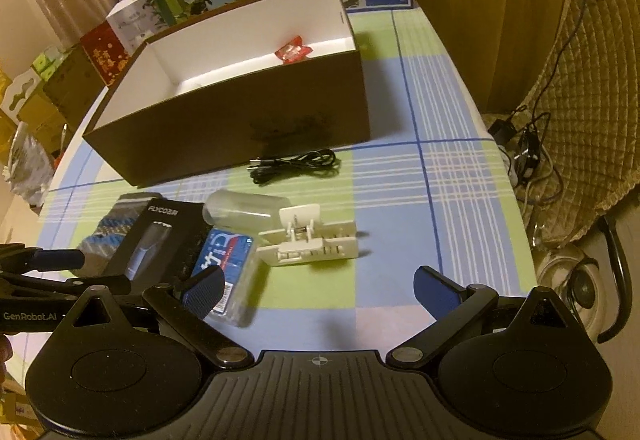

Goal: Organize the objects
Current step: 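Grasp the black FLYCO box with the left tool while the right tool grasps the white clip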

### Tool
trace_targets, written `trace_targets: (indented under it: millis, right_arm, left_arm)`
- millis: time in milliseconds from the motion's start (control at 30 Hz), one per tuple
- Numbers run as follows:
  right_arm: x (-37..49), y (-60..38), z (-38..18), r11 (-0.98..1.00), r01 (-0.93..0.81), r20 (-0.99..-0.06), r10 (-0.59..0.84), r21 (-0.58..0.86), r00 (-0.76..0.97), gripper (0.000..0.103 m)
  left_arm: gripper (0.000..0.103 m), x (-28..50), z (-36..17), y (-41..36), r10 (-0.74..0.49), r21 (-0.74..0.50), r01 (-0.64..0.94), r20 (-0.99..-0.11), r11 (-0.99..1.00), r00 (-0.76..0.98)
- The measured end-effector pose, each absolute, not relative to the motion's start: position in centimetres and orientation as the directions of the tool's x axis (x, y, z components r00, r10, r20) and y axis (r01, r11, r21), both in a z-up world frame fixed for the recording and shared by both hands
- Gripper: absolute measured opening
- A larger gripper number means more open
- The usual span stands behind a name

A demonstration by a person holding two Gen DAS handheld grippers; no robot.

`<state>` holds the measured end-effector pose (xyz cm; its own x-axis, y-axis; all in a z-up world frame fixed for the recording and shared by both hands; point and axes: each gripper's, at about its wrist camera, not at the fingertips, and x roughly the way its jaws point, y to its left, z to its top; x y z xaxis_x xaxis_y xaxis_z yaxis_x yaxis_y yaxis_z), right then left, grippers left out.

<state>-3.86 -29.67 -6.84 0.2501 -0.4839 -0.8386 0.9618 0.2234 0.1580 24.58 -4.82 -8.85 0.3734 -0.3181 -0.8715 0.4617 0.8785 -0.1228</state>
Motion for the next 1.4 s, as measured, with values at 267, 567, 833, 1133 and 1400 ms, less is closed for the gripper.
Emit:
trace_targets:
  millis: [267,567,833,1133,1400]
  right_arm:
    - [-4.4,-30.2,-7.6,0.195,0.968,-0.848,-0.476,0.159,0.235,0.098]
    - [-5.2,-30.8,-8.4,0.151,0.975,-0.858,-0.466,0.162,0.215,0.098]
    - [-5.9,-31.1,-8.7,0.119,0.979,-0.864,-0.461,0.167,0.204,0.098]
    - [-5.4,-31.6,-9.4,0.126,0.976,-0.861,-0.461,0.177,0.216,0.098]
    - [-3.8,-32.5,-10.4,0.21,0.963,-0.835,-0.488,0.169,0.254,0.098]
  left_arm:
    - [0.08,25.6,-10.3,-6.0,-0.317,-0.114,0.485,-0.878,0.867,0.36]
    - [0.085,27.7,-12.4,-7.9,-0.271,-0.069,0.515,-0.904,0.855,0.33]
    - [0.086,29.1,-14.5,-8.7,-0.231,-0.045,0.533,-0.929,0.845,0.289]
    - [0.078,29.9,-14.7,-8.2,-0.267,-0.077,0.522,-0.916,0.85,0.299]
    - [0.076,29.4,-13.3,-7.0,-0.266,-0.061,0.492,-0.895,0.868,0.357]
